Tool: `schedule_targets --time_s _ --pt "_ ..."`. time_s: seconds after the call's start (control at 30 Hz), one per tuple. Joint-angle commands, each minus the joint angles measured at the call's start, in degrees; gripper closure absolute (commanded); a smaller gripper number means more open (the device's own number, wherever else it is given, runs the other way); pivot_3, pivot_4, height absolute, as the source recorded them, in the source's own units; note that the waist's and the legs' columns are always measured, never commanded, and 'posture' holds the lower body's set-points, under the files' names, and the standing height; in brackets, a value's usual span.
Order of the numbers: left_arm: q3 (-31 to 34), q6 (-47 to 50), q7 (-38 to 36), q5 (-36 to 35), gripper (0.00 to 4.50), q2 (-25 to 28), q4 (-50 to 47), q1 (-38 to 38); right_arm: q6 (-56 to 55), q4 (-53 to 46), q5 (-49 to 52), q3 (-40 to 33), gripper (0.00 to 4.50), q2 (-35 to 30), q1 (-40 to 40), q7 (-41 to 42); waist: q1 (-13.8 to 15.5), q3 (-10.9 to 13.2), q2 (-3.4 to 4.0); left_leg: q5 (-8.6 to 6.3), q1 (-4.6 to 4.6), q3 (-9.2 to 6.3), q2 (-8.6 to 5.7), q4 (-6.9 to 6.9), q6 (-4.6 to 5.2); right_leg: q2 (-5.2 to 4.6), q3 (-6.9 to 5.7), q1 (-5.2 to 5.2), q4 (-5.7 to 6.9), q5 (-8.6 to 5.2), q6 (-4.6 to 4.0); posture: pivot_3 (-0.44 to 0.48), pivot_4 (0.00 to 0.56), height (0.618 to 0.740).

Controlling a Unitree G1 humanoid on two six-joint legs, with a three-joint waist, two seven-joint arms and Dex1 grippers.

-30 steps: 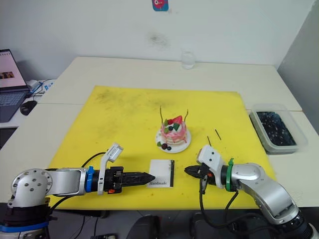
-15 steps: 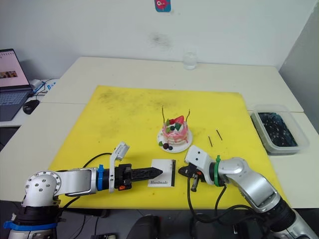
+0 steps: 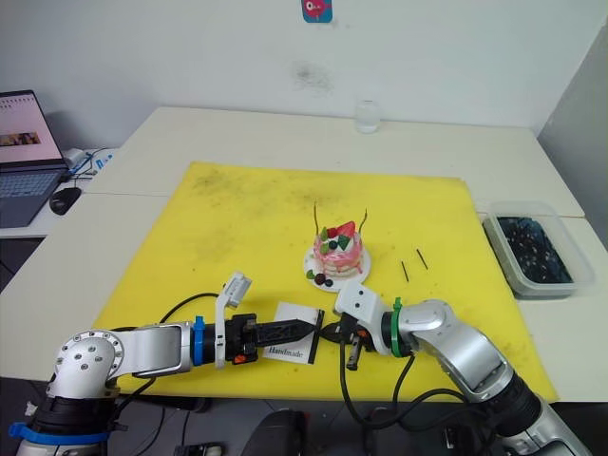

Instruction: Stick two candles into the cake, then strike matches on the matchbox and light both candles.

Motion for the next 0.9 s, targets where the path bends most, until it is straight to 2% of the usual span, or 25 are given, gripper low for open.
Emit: schedule_targets --time_s 0.03,0.27,0.4,0.5,0.63,0.9 --pt "-2.25 0.33 -0.63 2.34 0.95 0.76 -0.48 0.72 0.36 -1.89 0.71 -0.85 4.5 -0.09 -0.08 0.15 0.0 0.0 0.0 0.0 0.0 0.01 0.0 0.0 0.0 0.0 0.01 0.0 0.0 0.0 0.0 0.0 0.15 0.74" --pt "-1.54 0.11 -3.54 5.38 3.23 1.88 -0.96 -0.22 2.12 -4.36 2.08 -4.23 4.5 -0.67 0.64 -0.82 -0.01 0.01 0.0 -0.01 -0.03 0.0 0.02 -0.04 -0.01 0.01 -0.01 -0.05 -0.01 -0.04 -0.05 0.0 0.15 0.74" --pt "-1.11 0.84 -5.31 -2.85 4.49 4.31 -2.4 -2.09 4.88 -8.26 4.88 -9.36 4.5 -3.1 1.45 -0.9 0.01 0.04 -0.01 -0.01 -0.11 -0.01 0.03 -0.04 -0.01 0.01 -0.03 -0.11 -0.01 -0.04 -0.06 0.0 0.15 0.74" --pt "-2.38 -0.73 -3.99 -6.56 4.49 4.52 -2.32 -3.72 6.82 -10.43 7.07 -13.19 4.5 -5.06 2.28 -1.07 0.01 0.04 -0.01 -0.01 -0.12 -0.03 0.04 -0.04 -0.01 0.01 -0.04 -0.12 0.0 -0.04 -0.06 0.0 0.15 0.74" --pt "-5.52 -5.39 1.26 -5.89 4.49 -1.33 0.09 -5.54 8.44 -12.68 9.0 -18.82 4.5 -9.38 5.55 -1.04 0.3 0.05 -0.01 0.0 -0.14 -0.02 -0.02 -0.03 -0.01 -0.04 -0.04 -0.09 -0.03 -0.04 -0.05 0.0 0.15 0.74" --pt "-8.02 -6.71 3.13 2.95 4.49 -5.95 3.24 -3.07 7.82 -12.19 8.33 -14.97 4.5 -8.28 6.51 -3.62 -0.29 0.04 -0.01 0.0 -0.1 -0.12 0.04 -0.08 -0.01 0.23 -0.09 -0.12 0.01 -0.05 -0.06 0.0 0.15 0.74"
